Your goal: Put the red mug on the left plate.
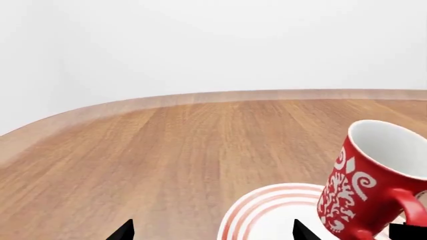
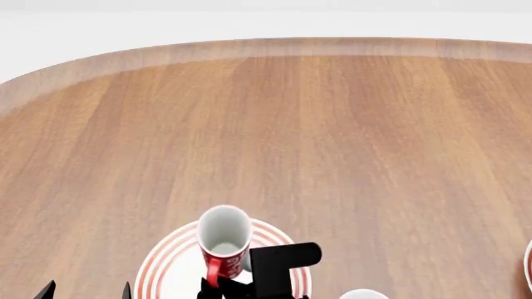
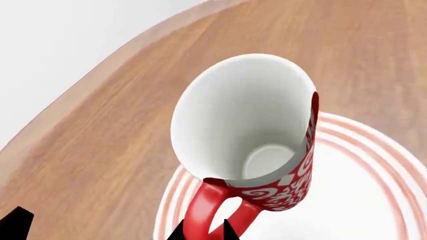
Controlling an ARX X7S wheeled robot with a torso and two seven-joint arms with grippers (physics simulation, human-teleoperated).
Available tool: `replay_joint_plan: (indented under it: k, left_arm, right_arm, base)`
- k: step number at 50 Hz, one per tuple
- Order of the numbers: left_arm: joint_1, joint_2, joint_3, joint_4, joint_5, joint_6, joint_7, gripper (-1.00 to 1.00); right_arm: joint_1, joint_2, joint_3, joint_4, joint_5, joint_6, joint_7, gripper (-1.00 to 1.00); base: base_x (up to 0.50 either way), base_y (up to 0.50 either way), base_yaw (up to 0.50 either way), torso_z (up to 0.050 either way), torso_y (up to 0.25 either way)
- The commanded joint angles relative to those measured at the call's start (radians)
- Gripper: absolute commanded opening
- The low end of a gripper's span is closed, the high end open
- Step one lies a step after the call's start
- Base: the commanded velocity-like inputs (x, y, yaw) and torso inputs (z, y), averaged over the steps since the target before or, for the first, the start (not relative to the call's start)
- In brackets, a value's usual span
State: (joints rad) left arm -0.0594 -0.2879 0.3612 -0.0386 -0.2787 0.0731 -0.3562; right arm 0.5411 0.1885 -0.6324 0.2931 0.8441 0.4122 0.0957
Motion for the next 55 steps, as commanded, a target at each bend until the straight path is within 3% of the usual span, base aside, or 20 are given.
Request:
replay_joint_plan:
  k: [1, 55]
  left_arm:
    - [0.000, -0.003, 0.003, 0.002, -0.002, 0.001, -0.003, 1.00]
    - [-0.004, -0.011, 0.017, 0.000, -0.007, 0.007, -0.015, 1.00]
  right_arm:
    - [0.023, -0.035, -0.004, 0.099, -0.019, -0.027, -0.042, -1.00]
    - [0.051, -0.074, -0.031, 0.258, -0.013, -0.083, -0.083, -1.00]
  base:
    - [0.00, 0.00, 0.00, 0.000, 0.000]
    - [0.00, 0.00, 0.00, 0.000, 0.000]
